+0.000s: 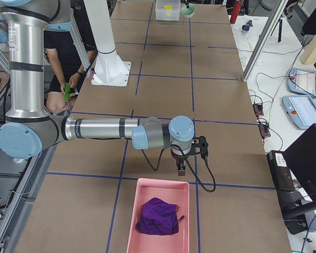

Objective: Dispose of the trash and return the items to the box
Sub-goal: 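Lift the pale green bowl and carry it to the clear bin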

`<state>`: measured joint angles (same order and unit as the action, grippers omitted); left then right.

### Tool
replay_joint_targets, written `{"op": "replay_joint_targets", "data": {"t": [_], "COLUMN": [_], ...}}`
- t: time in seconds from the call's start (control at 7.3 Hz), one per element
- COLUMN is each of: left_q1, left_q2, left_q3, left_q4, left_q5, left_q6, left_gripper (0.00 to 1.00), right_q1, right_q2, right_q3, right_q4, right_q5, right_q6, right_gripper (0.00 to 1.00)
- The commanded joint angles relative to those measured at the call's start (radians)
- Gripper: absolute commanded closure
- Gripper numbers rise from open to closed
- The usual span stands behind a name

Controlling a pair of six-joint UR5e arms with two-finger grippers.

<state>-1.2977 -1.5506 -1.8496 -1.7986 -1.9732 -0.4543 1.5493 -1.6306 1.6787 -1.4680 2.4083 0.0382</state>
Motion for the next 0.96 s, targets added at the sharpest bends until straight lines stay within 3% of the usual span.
{"op": "replay_joint_targets", "data": {"t": [0.0,0.27,0.68,0.82], "left_q1": [-0.199,-0.308,-0.331,-0.331], "left_q2": [0.038,0.053,0.142,0.177], "left_q3": [0.109,0.221,0.412,0.427], "left_q4": [-0.008,-0.015,-0.253,-0.289], "left_q5": [0.002,0.001,0.001,0.001], "left_q6": [0.348,0.550,0.634,0.652], "left_gripper": [1.00,1.00,1.00,1.00], "right_q1": [0.000,0.000,0.000,0.000], "right_q2": [0.000,0.000,-0.001,-0.002], "right_q3": [0.003,0.007,0.018,0.016], "right_q4": [0.000,0.000,0.000,0.000], "right_q5": [0.002,0.002,0.002,0.002], "right_q6": [0.005,0.005,0.006,0.005], "right_gripper": [0.00,0.00,0.00,0.00]}}
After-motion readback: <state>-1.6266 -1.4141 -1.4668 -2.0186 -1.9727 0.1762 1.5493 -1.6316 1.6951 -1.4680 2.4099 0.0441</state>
